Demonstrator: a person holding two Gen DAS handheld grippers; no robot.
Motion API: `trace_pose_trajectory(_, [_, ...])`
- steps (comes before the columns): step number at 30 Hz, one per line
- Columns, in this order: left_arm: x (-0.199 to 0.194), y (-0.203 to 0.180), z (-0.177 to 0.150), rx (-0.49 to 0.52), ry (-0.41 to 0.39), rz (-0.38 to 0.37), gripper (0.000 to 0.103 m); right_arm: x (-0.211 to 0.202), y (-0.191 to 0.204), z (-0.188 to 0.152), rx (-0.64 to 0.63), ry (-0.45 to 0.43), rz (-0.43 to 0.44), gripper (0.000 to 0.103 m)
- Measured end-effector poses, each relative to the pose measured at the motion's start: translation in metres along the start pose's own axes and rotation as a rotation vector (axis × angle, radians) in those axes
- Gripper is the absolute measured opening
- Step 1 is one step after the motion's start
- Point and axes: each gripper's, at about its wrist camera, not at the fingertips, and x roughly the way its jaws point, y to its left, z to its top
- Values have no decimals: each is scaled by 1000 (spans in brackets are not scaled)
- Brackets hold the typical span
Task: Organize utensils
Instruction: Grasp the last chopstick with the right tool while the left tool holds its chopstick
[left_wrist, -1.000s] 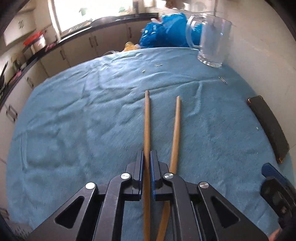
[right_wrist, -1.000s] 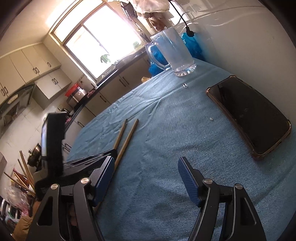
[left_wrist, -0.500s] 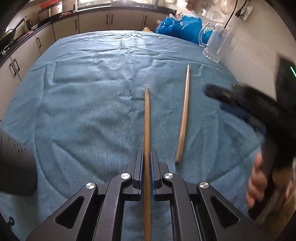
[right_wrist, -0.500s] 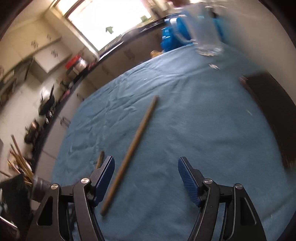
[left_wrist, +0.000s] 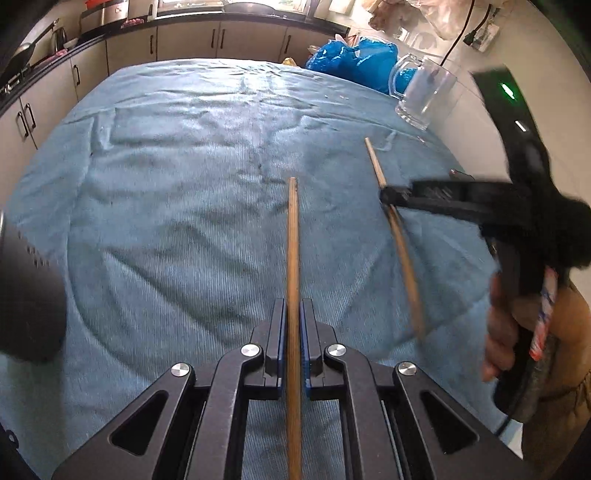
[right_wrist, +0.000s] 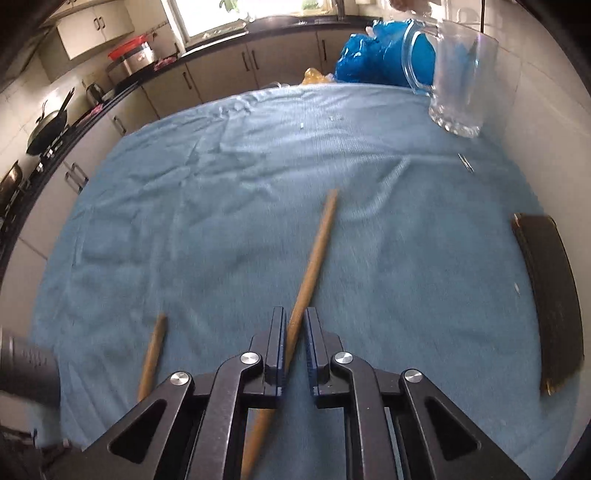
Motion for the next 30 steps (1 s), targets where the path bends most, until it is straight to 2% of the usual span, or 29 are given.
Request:
trace_pose_trajectory(4, [-12, -6, -23, 24, 21, -23, 6, -25, -18, -41, -11, 83, 50, 9])
trace_pose_trajectory(7, [-22, -10, -41, 48, 43, -43, 7, -44, -28, -74, -44, 134, 41, 9])
trace_pose_trajectory(10, [-24, -10, -45, 45, 84, -73, 6, -58, -37, -98, -55, 177, 35, 15])
trace_pose_trajectory(12, [-24, -10, -43, 42, 99, -75, 6, -62, -41, -104, -57, 198, 36, 37])
trace_pose_trajectory(14, [-23, -11, -40, 39, 109, -69, 6, -64, -41, -104, -79, 192, 3, 47])
trace_pose_trajectory(18, [-14, -20, -27, 82, 132, -21, 7, -56, -38, -97, -113, 203, -23, 47])
trace_pose_trajectory(22, [-5, -25, -12, 76, 152, 8, 7, -45, -31, -79, -152, 231, -49, 47])
trace_pose_trajectory(26, [2, -28, -5, 68, 146, 22, 7, -37, -25, -69, -186, 247, -68, 36])
trace_pose_trajectory(30, [3, -30, -4, 63, 135, 16, 12, -36, -17, -69, -212, 241, -61, 24])
